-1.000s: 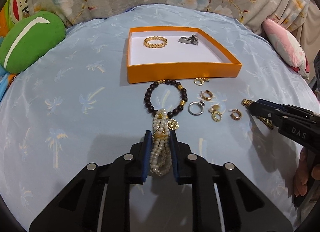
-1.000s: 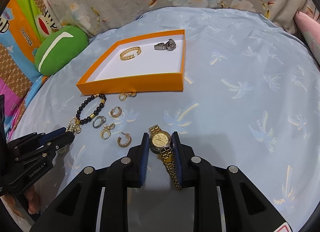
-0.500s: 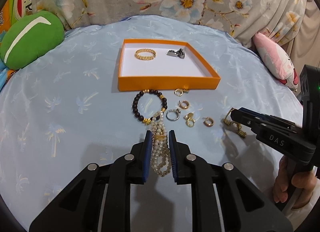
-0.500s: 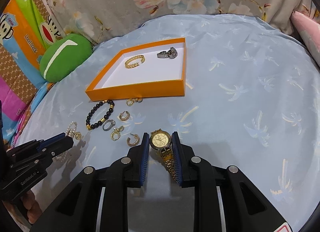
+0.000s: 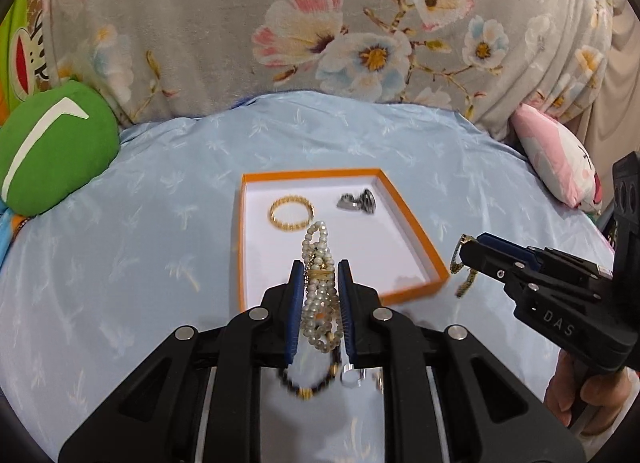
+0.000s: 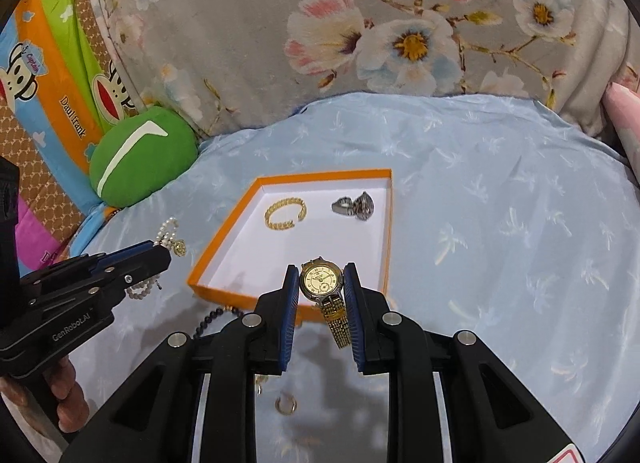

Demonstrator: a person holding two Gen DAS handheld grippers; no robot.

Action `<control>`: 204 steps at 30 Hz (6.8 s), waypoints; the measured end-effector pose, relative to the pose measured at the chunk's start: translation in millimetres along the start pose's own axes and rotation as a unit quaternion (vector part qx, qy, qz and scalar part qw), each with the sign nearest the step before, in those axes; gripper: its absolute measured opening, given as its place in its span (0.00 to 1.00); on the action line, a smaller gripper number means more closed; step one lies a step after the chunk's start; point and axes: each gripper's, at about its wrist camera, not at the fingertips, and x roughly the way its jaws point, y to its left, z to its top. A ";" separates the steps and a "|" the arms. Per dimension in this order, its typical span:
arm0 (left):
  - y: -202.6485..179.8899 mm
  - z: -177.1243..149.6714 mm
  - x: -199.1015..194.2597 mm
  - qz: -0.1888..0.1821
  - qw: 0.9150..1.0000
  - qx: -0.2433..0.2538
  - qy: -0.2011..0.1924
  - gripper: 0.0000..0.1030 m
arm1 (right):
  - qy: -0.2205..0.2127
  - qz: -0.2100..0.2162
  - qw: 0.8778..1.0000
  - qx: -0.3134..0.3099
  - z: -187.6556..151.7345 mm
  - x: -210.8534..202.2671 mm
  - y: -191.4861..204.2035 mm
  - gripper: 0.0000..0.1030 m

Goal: Organize jewelry

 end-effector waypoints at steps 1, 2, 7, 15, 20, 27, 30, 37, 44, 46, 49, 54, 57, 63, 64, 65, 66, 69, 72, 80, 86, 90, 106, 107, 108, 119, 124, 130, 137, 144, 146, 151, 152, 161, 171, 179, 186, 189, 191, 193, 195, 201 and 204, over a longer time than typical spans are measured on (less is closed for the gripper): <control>1.3 7.2 7.8 -0.004 1.000 -0.002 0.001 0.16 | 0.000 0.004 1.000 0.002 6.8 6.7 -1.8 0.21; 3.1 12.5 14.0 -0.005 1.000 -0.005 0.000 0.16 | 0.002 0.006 1.000 0.003 11.9 12.8 -2.8 0.21; 10.5 31.2 58.5 -0.007 1.000 -0.023 0.016 0.16 | 0.016 0.007 1.000 0.008 31.7 53.3 -8.6 0.21; 17.3 30.0 111.9 -0.001 0.998 -0.030 0.053 0.16 | 0.052 -0.007 0.999 0.010 34.8 108.9 -21.4 0.21; 22.8 23.2 131.7 0.005 0.997 -0.036 0.073 0.16 | 0.074 -0.016 0.997 0.004 31.5 131.3 -23.0 0.21; 32.2 16.1 144.0 0.009 0.995 -0.048 0.084 0.17 | 0.084 -0.024 0.996 -0.005 28.5 145.4 -22.4 0.21; 33.0 14.3 145.2 0.012 0.995 -0.049 0.083 0.18 | 0.081 -0.029 0.996 -0.011 26.8 146.6 -19.7 0.21; 32.3 12.9 132.6 0.024 0.997 -0.043 0.057 0.48 | 0.048 -0.024 0.999 -0.002 30.6 126.9 -23.2 0.35; 43.5 3.1 86.9 0.028 0.998 -0.057 0.026 0.48 | 0.018 -0.016 1.000 0.010 23.6 67.7 -32.5 0.35; 46.7 -5.0 68.4 0.031 0.998 -0.060 0.018 0.48 | 0.014 -0.016 1.000 0.011 14.2 49.2 -33.5 0.35; 48.9 -21.6 46.1 0.034 0.997 -0.065 0.016 0.48 | 0.009 -0.025 1.000 0.011 -7.2 22.9 -32.9 0.36; 39.6 -57.0 26.2 0.044 0.997 -0.058 0.031 0.48 | 0.021 -0.037 0.999 0.010 -45.4 1.7 -26.7 0.36; 31.3 -71.2 20.3 0.045 0.997 -0.055 0.038 0.48 | 0.033 -0.038 0.999 0.013 -66.0 -3.1 -21.2 0.36; 19.8 -89.1 13.2 0.065 0.996 -0.051 0.043 0.48 | 0.052 -0.030 0.998 0.006 -90.0 -4.5 -5.0 0.36; 19.1 -91.2 13.4 0.067 0.995 -0.052 0.045 0.48 | 0.055 -0.026 0.998 0.002 -92.4 -4.0 -0.9 0.36; 19.0 -93.0 13.6 0.069 0.995 -0.054 0.048 0.48 | 0.057 -0.022 0.998 0.000 -94.3 -3.6 2.2 0.36; 19.2 -94.7 13.7 0.072 0.995 -0.056 0.050 0.48 | 0.059 -0.019 0.998 -0.003 -96.1 -3.2 5.6 0.36; 22.1 -97.8 10.1 0.074 0.994 -0.064 0.049 0.49 | 0.065 -0.009 0.998 -0.005 -100.7 -0.7 14.5 0.36; 27.1 -99.7 9.0 0.073 0.993 -0.077 0.051 0.50 | 0.069 -0.006 0.998 -0.013 -103.5 2.1 24.3 0.36; 19.5 -96.1 17.1 0.054 0.994 -0.068 0.062 0.51 | 0.074 -0.004 0.997 0.006 -102.4 5.9 19.5 0.36; 15.2 -84.9 41.3 0.060 0.992 -0.072 0.087 0.51 | 0.074 -0.003 0.997 0.008 -102.1 6.5 18.3 0.36; 14.4 -83.4 43.5 0.070 0.992 -0.068 0.086 0.49 | 0.074 -0.001 0.997 0.010 -102.0 6.8 18.1 0.36; -1.7 -77.4 52.8 0.052 0.993 -0.051 0.090 0.59 | 0.073 0.001 0.997 0.014 -101.2 6.4 16.6 0.36; -3.7 -76.3 55.1 0.056 0.993 -0.046 0.091 0.59 | 0.073 0.001 0.997 0.013 -101.5 6.5 16.7 0.36; -4.9 -76.0 56.9 0.061 0.993 -0.042 0.093 0.58 | 0.073 0.001 0.997 0.013 -101.4 6.5 16.8 0.36; 3.1 -82.5 47.4 0.063 0.994 -0.040 0.085 0.14 | 0.072 0.001 0.997 0.012 -101.6 6.0 18.2 0.36; 10.4 -91.2 34.2 0.063 0.994 -0.046 0.082 0.14 | 0.072 0.001 0.997 0.005 -100.8 5.7 20.5 0.36; 29.8 -98.0 17.9 0.070 0.993 -0.065 0.069 0.00 | 0.075 0.002 0.997 -0.013 -88.5 21.4 29.2 0.36; 32.0 -99.6 16.2 0.056 0.994 -0.069 0.070 0.00 | 0.093 -0.002 0.995 -0.045 -77.9 46.6 44.9 0.36; 32.2 -101.4 13.8 0.042 0.994 -0.075 0.073 0.07 | 0.112 -0.005 0.992 -0.059 -77.0 58.3 51.5 0.33; 30.2 -102.1 11.8 0.037 0.994 -0.072 0.072 0.20 | 0.113 -0.014 0.991 -0.069 -76.7 59.6 55.2 0.32; 21.6 -104.9 1.2 0.042 0.996 -0.057 0.055 0.46 | 0.114 -0.037 0.988 -0.094 -77.4 61.3 62.7 0.16; 21.3 -106.1 1.8 0.043 0.996 -0.057 0.059 0.46 | 0.114 -0.037 0.988 -0.094 -77.4 61.1 62.4 0.16; 31.6 -107.4 9.8 0.051 0.992 -0.081 0.082 0.44 | 0.100 -0.038 0.991 -0.075 -77.9 48.8 51.5 0.15; 28.4 -107.8 10.9 0.034 0.993 -0.076 0.083 0.07 | 0.088 -0.031 0.994 -0.053 -77.4 33.2 40.6 0.15; 27.3 -96.4 -4.9 0.018 0.994 -0.088 0.063 0.07 | 0.069 -0.024 0.997 -0.035 -67.9 15.4 31.5 0.15; 12.2 -62.2 -25.7 0.006 0.998 -0.062 0.031 0.07 | 0.048 -0.029 0.998 -0.037 -44.0 4.2 23.6 0.15; 5.7 -38.1 -31.2 0.007 0.999 -0.045 0.009 0.07 | 0.040 -0.030 0.998 -0.037 -31.1 7.4 20.6 0.15; 2.3 -21.7 -33.0 0.009 0.999 -0.034 -0.007 0.07 | 0.035 -0.030 0.998 -0.037 -20.8 12.5 18.0 0.15; 1.1 -3.6 -30.7 0.012 0.999 -0.028 -0.022 0.07 | 0.031 -0.027 0.999 -0.033 -11.8 18.7 15.4 0.15; 2.8 13.3 -24.6 0.009 0.999 -0.033 -0.036 0.07 | 0.029 -0.023 0.999 -0.026 -1.9 27.6 11.1 0.15; 15.3 40.8 20.1 -0.029 0.996 -0.074 -0.033 0.07 | 0.034 -0.023 0.999 -0.025 13.5 56.5 9.0 0.15; 20.3 37.5 46.5 -0.050 0.994 -0.094 -0.009 0.07 | 0.049 -0.025 0.998 -0.027 10.6 73.3 7.0 0.15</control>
